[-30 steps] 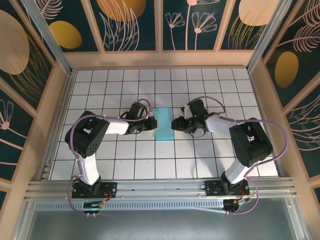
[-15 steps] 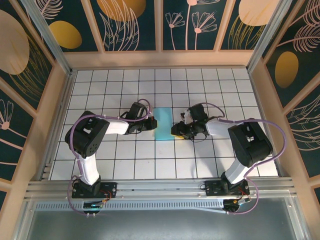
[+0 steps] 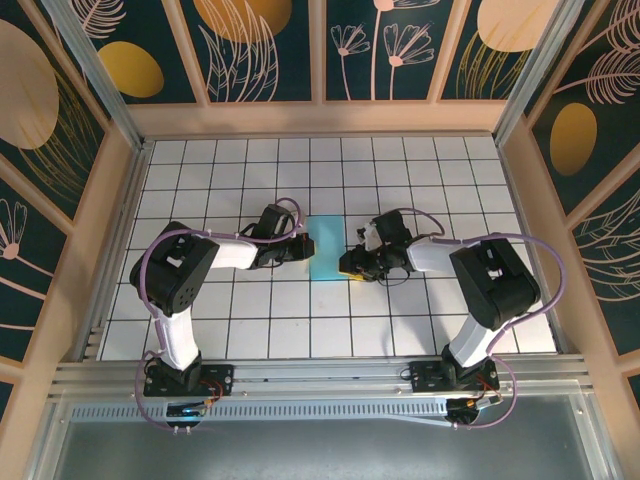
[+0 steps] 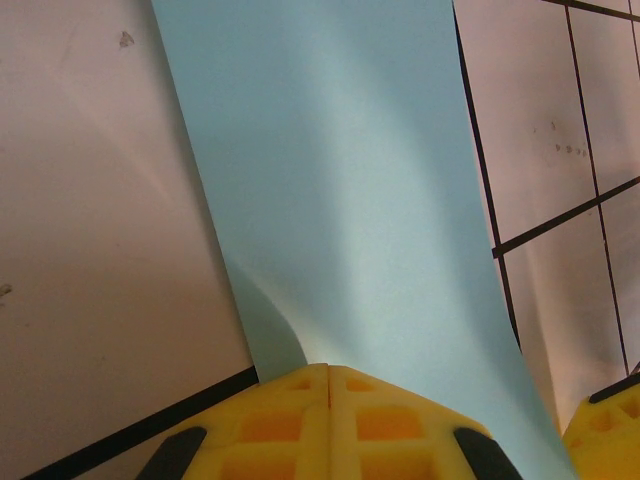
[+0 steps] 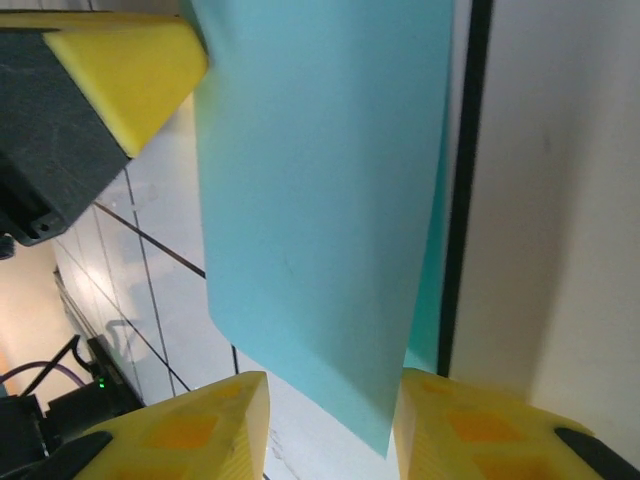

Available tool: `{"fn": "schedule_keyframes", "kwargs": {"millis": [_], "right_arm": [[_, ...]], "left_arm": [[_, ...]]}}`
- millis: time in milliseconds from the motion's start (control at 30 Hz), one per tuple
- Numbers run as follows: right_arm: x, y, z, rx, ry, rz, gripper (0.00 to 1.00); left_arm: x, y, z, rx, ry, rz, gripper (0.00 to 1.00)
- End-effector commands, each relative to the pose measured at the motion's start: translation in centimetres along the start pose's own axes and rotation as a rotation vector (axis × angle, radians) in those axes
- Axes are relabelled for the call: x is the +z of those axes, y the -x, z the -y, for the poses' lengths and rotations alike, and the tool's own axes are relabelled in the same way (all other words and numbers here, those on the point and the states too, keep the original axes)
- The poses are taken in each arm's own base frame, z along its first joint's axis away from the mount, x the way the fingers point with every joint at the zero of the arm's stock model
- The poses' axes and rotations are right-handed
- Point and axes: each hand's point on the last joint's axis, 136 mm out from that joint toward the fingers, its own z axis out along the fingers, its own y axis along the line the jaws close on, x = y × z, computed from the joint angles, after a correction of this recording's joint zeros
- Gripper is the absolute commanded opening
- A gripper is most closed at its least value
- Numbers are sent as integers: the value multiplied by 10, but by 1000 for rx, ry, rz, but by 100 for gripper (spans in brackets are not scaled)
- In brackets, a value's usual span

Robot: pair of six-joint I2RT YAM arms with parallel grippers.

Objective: Fold a paper plane with a square sheet of paper (fold left side to right side)
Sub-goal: Fold the triangle a second time at the center of the table.

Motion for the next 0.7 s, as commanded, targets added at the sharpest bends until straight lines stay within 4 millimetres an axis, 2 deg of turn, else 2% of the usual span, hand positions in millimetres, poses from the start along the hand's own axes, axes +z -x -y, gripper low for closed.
{"fn": "schedule_keyframes", "kwargs": {"millis": [0, 300, 667], "right_arm": [[2, 4, -11, -5, 50, 6, 35], [2, 29, -18, -17, 104, 41, 34], [-1, 76, -6, -25, 101, 95, 34]], "left_arm": [[5, -12, -19, -7, 54, -29, 2], [4, -11, -16, -1, 48, -25, 2], [4, -10, -15, 6, 41, -24, 2]]}}
